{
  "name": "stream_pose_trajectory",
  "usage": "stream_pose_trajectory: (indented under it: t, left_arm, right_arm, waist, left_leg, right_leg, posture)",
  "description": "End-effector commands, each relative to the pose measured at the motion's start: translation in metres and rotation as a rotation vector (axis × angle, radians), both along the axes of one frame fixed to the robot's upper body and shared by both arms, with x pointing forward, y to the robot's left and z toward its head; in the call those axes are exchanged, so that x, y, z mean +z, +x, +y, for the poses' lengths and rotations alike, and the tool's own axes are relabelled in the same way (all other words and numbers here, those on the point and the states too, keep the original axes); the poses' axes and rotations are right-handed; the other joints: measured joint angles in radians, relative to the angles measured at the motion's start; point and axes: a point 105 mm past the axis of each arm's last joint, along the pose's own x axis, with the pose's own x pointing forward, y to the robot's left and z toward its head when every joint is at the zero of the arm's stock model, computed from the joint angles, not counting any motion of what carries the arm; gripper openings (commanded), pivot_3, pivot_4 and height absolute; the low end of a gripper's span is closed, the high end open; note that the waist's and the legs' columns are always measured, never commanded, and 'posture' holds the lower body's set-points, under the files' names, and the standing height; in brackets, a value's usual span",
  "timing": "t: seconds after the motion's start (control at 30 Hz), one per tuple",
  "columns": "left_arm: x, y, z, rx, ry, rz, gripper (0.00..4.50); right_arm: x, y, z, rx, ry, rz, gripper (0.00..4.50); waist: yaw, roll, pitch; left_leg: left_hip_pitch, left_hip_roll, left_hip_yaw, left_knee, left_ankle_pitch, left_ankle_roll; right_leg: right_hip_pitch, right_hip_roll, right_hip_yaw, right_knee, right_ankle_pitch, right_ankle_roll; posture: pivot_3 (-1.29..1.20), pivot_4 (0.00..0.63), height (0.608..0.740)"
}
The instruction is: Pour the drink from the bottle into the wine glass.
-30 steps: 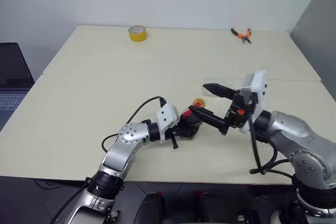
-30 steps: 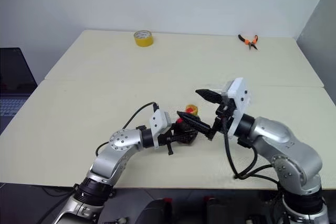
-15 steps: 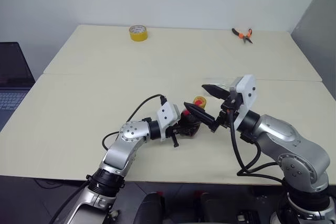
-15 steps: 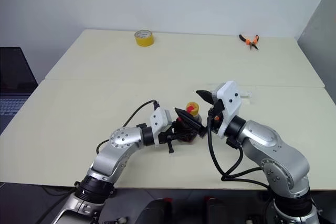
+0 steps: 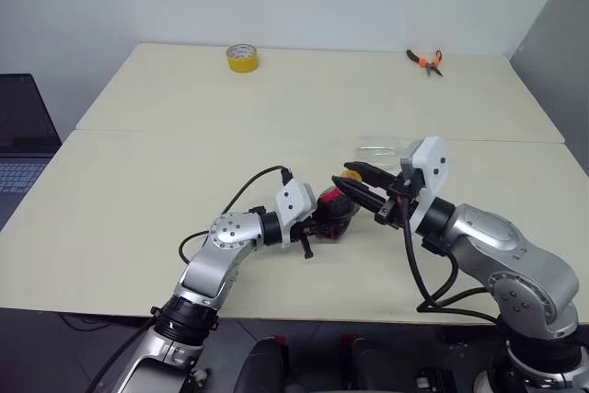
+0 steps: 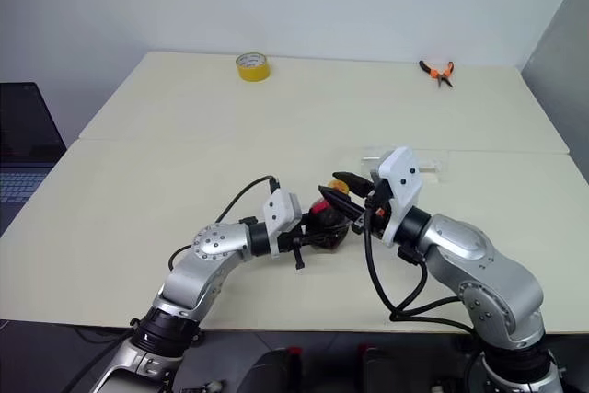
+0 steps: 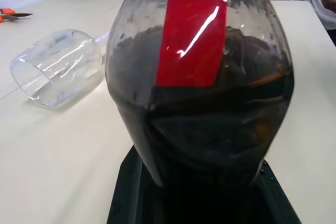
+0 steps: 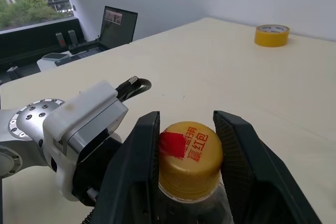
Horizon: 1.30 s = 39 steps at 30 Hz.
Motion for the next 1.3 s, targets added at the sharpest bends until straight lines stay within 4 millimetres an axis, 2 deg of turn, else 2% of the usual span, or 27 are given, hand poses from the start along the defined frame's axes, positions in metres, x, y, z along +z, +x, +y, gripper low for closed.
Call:
stream_pose_trajectory:
  t: [0.03, 0.17, 0.37, 0.47, 0.67, 0.77, 0.83, 1.0, 1.1, 1.13, 1.3]
  left_arm:
    - [0.015, -0.001, -0.002, -0.015, -0.032, -0.060, 0.66]
    - [0.015, -0.001, -0.002, -0.017, -0.032, -0.061, 0.65]
    - [0.016, -0.003, -0.003, -0.024, -0.032, -0.064, 0.65]
    - [0.017, -0.003, -0.003, -0.023, -0.031, -0.067, 0.65]
    - [0.017, -0.003, -0.002, -0.017, -0.029, -0.071, 0.64]
    - [0.017, -0.003, -0.002, -0.014, -0.030, -0.072, 0.64]
    - [0.017, -0.003, -0.002, -0.012, -0.031, -0.072, 0.64]
    - [0.017, -0.001, 0.000, -0.002, -0.033, -0.072, 0.64]
    - [0.017, 0.000, 0.000, 0.005, -0.036, -0.072, 0.64]
    - [0.017, 0.000, 0.000, 0.008, -0.039, -0.073, 0.64]
    - [0.017, 0.001, -0.003, 0.017, -0.048, -0.074, 0.64]
  right_arm:
    - [0.003, -0.004, 0.000, 0.028, -0.015, -0.037, 1.25]
    - [0.003, 0.004, -0.005, 0.084, -0.037, -0.074, 1.25]
    - [0.011, 0.035, -0.016, 0.213, -0.119, -0.175, 1.25]
    - [0.009, 0.045, -0.018, 0.261, -0.176, -0.181, 2.32]
    - [0.003, 0.054, -0.021, 0.325, -0.250, -0.179, 4.46]
    - [0.004, 0.053, -0.026, 0.333, -0.258, -0.163, 4.50]
    - [0.006, 0.045, -0.029, 0.345, -0.253, -0.154, 4.50]
    - [0.012, -0.001, -0.029, 0.439, -0.193, -0.070, 4.50]
    - [0.017, -0.017, -0.024, 0.427, -0.139, -0.062, 4.50]
    - [0.019, -0.017, -0.021, 0.391, -0.119, -0.080, 4.50]
    - [0.018, 0.005, -0.009, 0.089, -0.048, -0.152, 4.50]
  waist:
    - [0.000, 0.000, 0.000]
    - [0.000, 0.000, 0.000]
    - [-0.003, 0.000, 0.000]
    - [-0.002, 0.000, 0.001]
    - [0.000, 0.000, 0.001]
    - [0.001, 0.000, 0.001]
    - [0.001, 0.001, 0.001]
    - [0.007, 0.001, 0.002]
    - [0.004, 0.001, 0.002]
    - [0.003, 0.001, 0.002]
    - [-0.001, 0.001, 0.002]
  left_leg:
    - [0.000, 0.000, 0.000, 0.000, 0.000, 0.000]
    - [0.000, 0.000, 0.000, 0.000, 0.000, 0.000]
    - [0.001, 0.000, 0.000, 0.000, 0.000, 0.000]
    - [0.000, 0.000, 0.000, 0.000, 0.000, 0.000]
    - [0.000, 0.000, 0.000, 0.000, 0.000, 0.000]
    - [0.000, 0.000, 0.000, 0.001, 0.000, 0.000]
    - [0.000, 0.000, 0.000, 0.000, 0.000, 0.000]
    - [-0.001, 0.000, -0.001, 0.001, 0.000, 0.000]
    - [-0.001, 0.000, -0.001, 0.001, 0.000, 0.000]
    - [-0.001, 0.000, -0.001, 0.001, 0.000, 0.000]
    - [0.000, 0.001, -0.001, 0.000, 0.000, 0.000]
  right_leg:
    - [0.000, 0.000, 0.000, 0.000, 0.000, 0.000]
    - [0.000, 0.000, 0.000, 0.000, 0.000, 0.000]
    - [0.000, 0.001, 0.000, 0.000, 0.000, 0.000]
    - [0.000, 0.001, 0.000, 0.000, 0.000, 0.000]
    - [0.000, 0.000, 0.000, 0.000, 0.000, 0.000]
    - [0.000, 0.000, 0.000, 0.000, 0.000, 0.000]
    - [0.000, 0.000, 0.000, 0.000, 0.000, 0.000]
    - [0.000, -0.001, -0.001, -0.001, 0.000, 0.000]
    - [0.000, -0.001, -0.001, -0.001, 0.000, 0.000]
    - [0.000, -0.001, -0.001, -0.001, 0.000, 0.000]
    - [0.000, 0.001, 0.000, 0.001, 0.000, 0.000]
  posture:
    - [0.00, 0.150, 0.740]
    - [0.00, 0.150, 0.740]
    - [0.00, 0.150, 0.740]
    - [0.00, 0.150, 0.740]
    - [0.00, 0.150, 0.740]
    - [0.00, 0.150, 0.740]
    - [0.00, 0.150, 0.740]
    - [0.00, 0.150, 0.740]
    - [0.00, 0.150, 0.740]
    - [0.00, 0.150, 0.740]
    - [0.00, 0.150, 0.740]
